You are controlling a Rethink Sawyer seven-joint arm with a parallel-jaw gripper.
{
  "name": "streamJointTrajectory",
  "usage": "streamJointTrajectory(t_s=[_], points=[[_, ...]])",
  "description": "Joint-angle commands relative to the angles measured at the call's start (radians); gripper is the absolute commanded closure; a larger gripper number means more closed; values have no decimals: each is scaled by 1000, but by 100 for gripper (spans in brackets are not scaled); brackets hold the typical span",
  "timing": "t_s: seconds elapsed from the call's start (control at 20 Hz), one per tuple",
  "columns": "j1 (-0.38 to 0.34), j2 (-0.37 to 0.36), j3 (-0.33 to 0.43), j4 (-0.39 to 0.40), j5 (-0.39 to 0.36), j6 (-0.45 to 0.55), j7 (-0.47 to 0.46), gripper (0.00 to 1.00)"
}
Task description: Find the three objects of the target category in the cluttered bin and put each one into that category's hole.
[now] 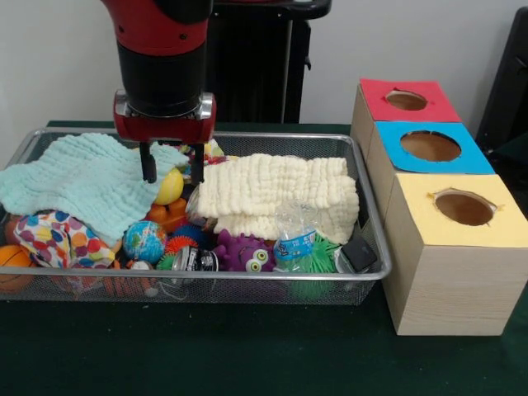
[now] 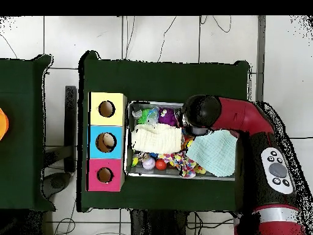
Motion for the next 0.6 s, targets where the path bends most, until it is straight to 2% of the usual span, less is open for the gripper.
streamJointTrajectory(t_s=[0.05,0.4,0.6], points=[[33,37,30,-119,33,149,49,0],[82,13,20,-138,69,190,110,0],[117,24,6,-162,80,192,142,0]])
